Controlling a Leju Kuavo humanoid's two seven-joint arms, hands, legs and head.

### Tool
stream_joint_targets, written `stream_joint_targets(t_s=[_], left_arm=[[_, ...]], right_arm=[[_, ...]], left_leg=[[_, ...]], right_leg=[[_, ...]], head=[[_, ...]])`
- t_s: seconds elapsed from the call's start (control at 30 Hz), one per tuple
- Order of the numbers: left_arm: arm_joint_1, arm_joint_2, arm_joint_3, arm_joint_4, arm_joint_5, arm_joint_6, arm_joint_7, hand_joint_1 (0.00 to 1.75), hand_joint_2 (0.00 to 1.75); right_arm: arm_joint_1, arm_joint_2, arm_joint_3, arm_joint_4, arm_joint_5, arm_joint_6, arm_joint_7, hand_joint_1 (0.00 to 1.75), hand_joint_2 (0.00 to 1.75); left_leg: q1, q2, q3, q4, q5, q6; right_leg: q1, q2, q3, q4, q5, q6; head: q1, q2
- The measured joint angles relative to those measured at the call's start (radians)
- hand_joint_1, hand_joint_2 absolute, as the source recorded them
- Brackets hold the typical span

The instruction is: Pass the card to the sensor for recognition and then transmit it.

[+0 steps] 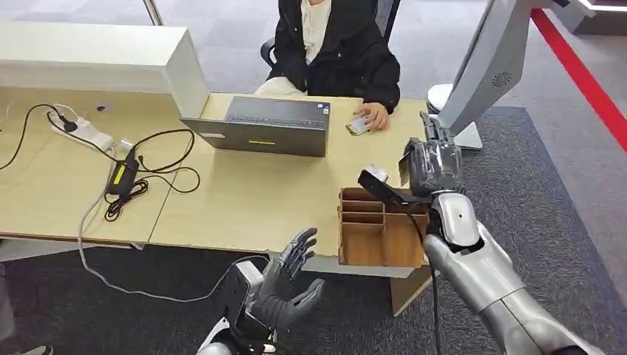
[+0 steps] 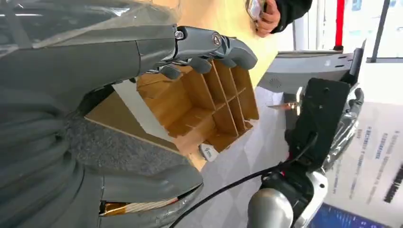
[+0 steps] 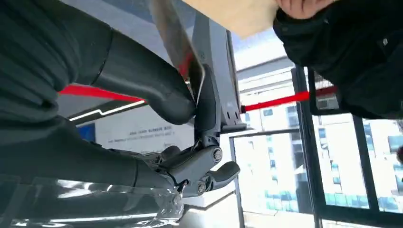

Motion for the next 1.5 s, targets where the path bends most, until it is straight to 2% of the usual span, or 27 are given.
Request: stream_joint_targets(t_s=[0.3,0.5,0.67,0.8,0.97,1.23,1.5], left_arm=[[-0.014,-0.015,0.0,0.011,0.002,-0.016,-0.016,0.0,1.75],[-0.029,-0.034,0.0,0.026,0.005,-0.064,-0.019,0.0,1.75],[-0.046,-0.051,-0.003,0.04,0.011,-0.104,-0.023,0.0,1.75],[-0.057,-0.053,-0.01,0.048,0.015,-0.102,-0.026,0.0,1.75],[-0.067,-0.055,-0.016,0.053,0.021,-0.102,-0.029,0.0,1.75],[-0.074,-0.055,-0.019,0.058,0.027,-0.105,-0.027,0.0,1.75],[-0.074,-0.055,-0.019,0.06,0.035,-0.109,-0.022,0.0,1.75]], right_arm=[[-0.048,-0.005,-0.004,-0.023,-0.002,0.001,0.004,1.75,1.75],[-0.132,-0.002,0.002,0.012,-0.05,0.038,-0.039,1.75,1.75],[-0.28,0.036,0.013,0.142,-0.079,0.036,-0.075,1.75,1.75],[-0.395,0.079,0.027,0.271,-0.071,0.034,-0.063,1.75,1.75],[-0.478,0.12,0.043,0.411,-0.074,0.029,-0.045,1.75,1.75],[-0.529,0.154,0.054,0.57,-0.132,0.039,-0.022,1.75,1.75],[-0.526,0.167,0.058,0.655,-0.144,0.042,-0.003,1.75,1.75]], left_leg=[[0.0,0.0,0.0,0.0,0.0,0.0],[0.0,0.0,0.0,0.0,0.0,0.0],[-0.001,0.0,-0.001,0.0,0.0,0.0],[0.0,0.0,-0.001,0.0,0.001,0.0],[0.0,-0.001,-0.001,0.0,0.001,0.0],[-0.001,0.0,-0.001,0.0,0.0,0.0],[-0.001,0.0,0.0,0.0,0.0,0.0]], right_leg=[[0.0,0.0,0.0,0.0,0.0,0.0],[-0.001,0.0,0.0,0.0,0.0,0.0],[-0.001,0.0,0.0,0.001,0.001,0.0],[-0.001,0.0,0.0,0.001,0.001,0.0],[-0.001,0.0,-0.001,0.001,0.0,0.0],[-0.001,0.0,-0.001,0.001,0.0,0.001],[-0.001,0.0,-0.001,0.001,0.0,0.001]], head=[[0.0,0.0],[0.0,0.0],[0.0,0.0],[0.0,0.0],[0.0,0.0],[0.0,0.0],[0.0,0.0]])
